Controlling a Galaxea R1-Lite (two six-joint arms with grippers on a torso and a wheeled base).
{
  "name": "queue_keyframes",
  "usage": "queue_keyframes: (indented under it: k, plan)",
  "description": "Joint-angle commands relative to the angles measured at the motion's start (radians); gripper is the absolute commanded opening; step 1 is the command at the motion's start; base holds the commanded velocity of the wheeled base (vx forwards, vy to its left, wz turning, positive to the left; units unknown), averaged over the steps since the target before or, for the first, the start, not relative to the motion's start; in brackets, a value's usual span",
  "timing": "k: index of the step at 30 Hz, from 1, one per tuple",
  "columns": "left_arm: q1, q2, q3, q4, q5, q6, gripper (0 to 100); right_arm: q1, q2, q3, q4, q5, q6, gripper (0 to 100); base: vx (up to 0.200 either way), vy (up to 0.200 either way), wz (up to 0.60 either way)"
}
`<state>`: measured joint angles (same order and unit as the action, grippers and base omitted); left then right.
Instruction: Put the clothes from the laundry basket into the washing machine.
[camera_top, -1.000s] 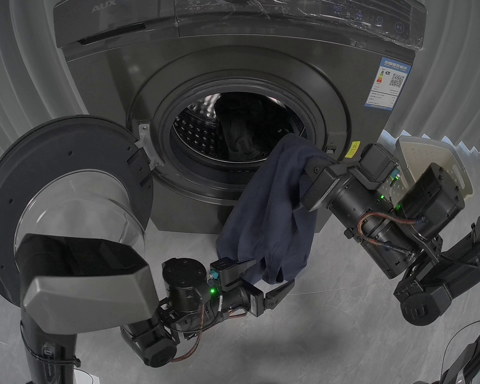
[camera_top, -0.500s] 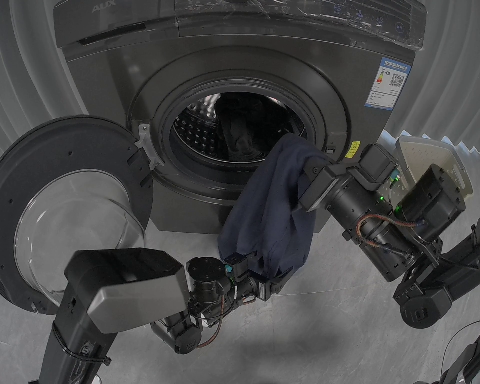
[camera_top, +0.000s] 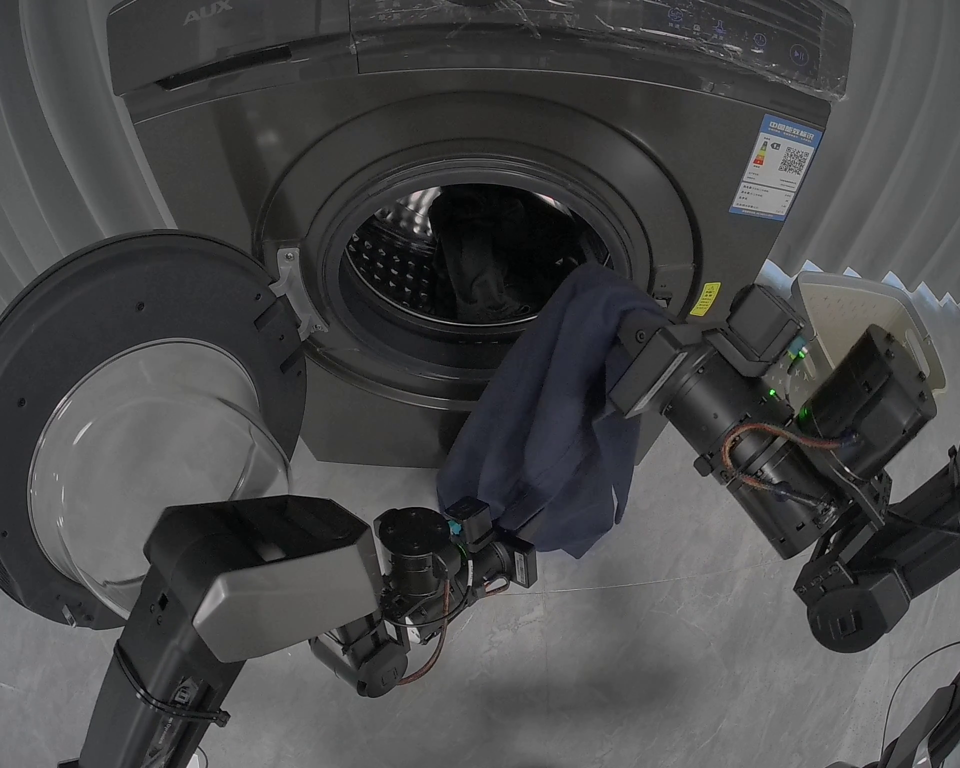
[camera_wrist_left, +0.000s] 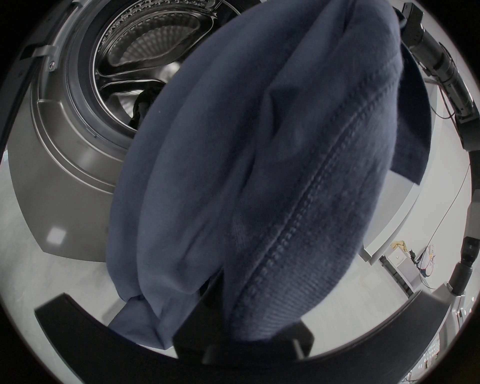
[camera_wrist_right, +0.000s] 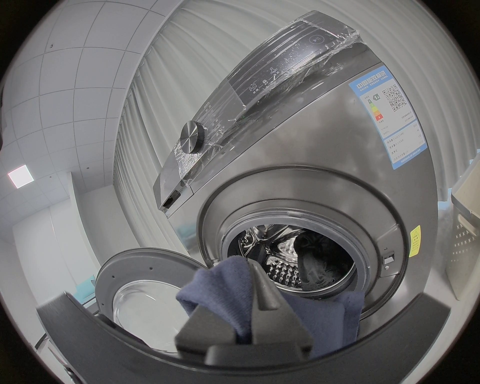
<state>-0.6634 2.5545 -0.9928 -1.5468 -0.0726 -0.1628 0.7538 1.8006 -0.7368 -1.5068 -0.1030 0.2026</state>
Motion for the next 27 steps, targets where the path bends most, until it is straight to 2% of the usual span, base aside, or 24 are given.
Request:
queue_keyframes:
  k: [1, 2, 3, 5, 6, 7, 9, 10, 12, 15, 19, 24, 27]
  plan:
    - [-0.002, -0.123, 0.112, -0.004, 0.002, -0.004, 0, -0.047, -0.012, 0.022, 0.02, -0.001, 0.001, 0, 0.0, 0.0, 0.0]
    - [-0.004, -0.138, 0.126, -0.003, 0.002, -0.004, 0, -0.051, -0.012, 0.024, 0.025, -0.001, 0.001, 0, 0.0, 0.0, 0.0]
    - [-0.007, -0.234, 0.217, -0.001, -0.004, -0.004, 0, -0.077, -0.012, 0.034, 0.034, 0.0, 0.001, 0, 0.0, 0.0, 0.0]
    - [-0.008, -0.327, 0.301, -0.001, -0.004, -0.003, 0, -0.099, -0.01, 0.045, 0.037, 0.0, 0.001, 0, 0.0, 0.0, 0.0]
    - [-0.008, -0.327, 0.301, -0.001, -0.004, -0.003, 0, -0.099, -0.01, 0.045, 0.037, 0.0, 0.001, 0, 0.0, 0.0, 0.0]
    - [-0.007, -0.444, 0.407, 0.001, -0.007, 0.002, 0, -0.123, -0.012, 0.059, 0.043, 0.0, 0.001, 0, 0.0, 0.0, 0.0]
    - [-0.007, -0.496, 0.447, 0.002, -0.009, 0.0, 0, -0.131, -0.012, 0.068, 0.043, 0.0, 0.001, 0, 0.0, 0.0, 0.0]
    - [0.001, -0.597, 0.53, 0.002, -0.007, 0.002, 0, -0.142, -0.014, 0.1, 0.042, 0.0, 0.001, 0, 0.0, 0.0, 0.0]
    - [0.005, -0.675, 0.609, -0.001, -0.006, 0.006, 0, -0.145, -0.015, 0.135, 0.037, -0.001, 0.001, 0, 0.0, 0.0, 0.0]
    - [0.005, -0.77, 0.684, -0.001, -0.004, 0.008, 0, -0.145, -0.029, 0.188, 0.04, -0.001, 0.0, 0, 0.0, 0.0, 0.0]
    - [0.01, -0.852, 0.718, -0.001, 0.002, 0.009, 0, -0.149, -0.049, 0.254, 0.042, -0.003, 0.0, 0, 0.0, 0.0, 0.0]
    - [0.039, -0.913, 0.703, -0.001, -0.007, 0.011, 0, -0.188, -0.05, 0.346, 0.053, -0.001, -0.003, 0, 0.0, 0.0, 0.0]
    - [0.042, -0.91, 0.691, 0.002, -0.007, 0.026, 0, -0.188, -0.052, 0.379, 0.05, 0.0, -0.003, 0, 0.0, 0.0, 0.0]
